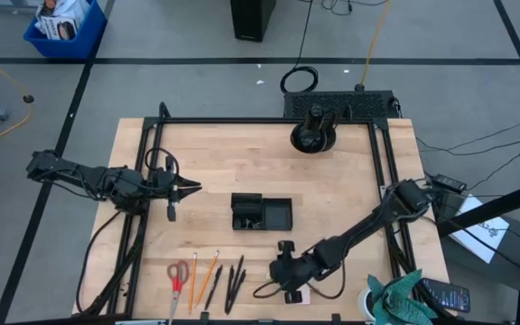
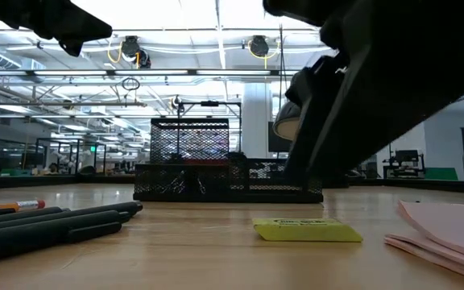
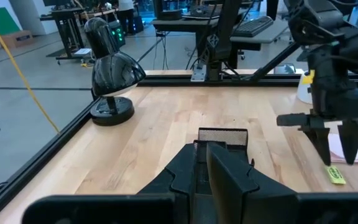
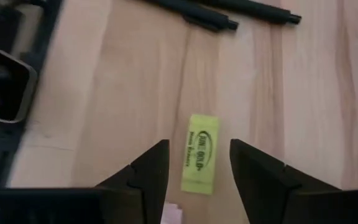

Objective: Pick and place office supplies into organizer
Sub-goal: Put the yellow eraser into the black desk organizer

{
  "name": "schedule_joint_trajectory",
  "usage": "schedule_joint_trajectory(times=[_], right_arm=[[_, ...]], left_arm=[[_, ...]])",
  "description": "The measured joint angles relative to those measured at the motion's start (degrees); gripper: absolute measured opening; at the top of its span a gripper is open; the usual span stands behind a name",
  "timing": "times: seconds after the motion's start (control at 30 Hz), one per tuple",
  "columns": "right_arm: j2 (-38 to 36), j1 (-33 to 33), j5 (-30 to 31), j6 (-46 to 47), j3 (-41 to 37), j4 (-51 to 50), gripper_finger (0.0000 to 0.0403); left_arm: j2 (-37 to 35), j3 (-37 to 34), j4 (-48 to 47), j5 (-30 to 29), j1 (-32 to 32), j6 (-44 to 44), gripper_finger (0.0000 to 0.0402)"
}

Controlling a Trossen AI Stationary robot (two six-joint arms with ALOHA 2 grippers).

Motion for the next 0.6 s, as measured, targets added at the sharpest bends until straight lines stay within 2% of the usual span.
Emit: schedule_joint_trajectory(times=[0.4,0.6], right_arm=[[2.03,0.53,1.38,4.51,-0.36,-2.31,0.0164],[5.29,1.06,2.94,4.29,-0.44,0.08,0.0164]], left_arm=[[0.01,0.0,0.64,0.04,-0.01,2.35,0.0047],[-0.01,0.0,1.14,0.05,0.05,3.64,0.0047]])
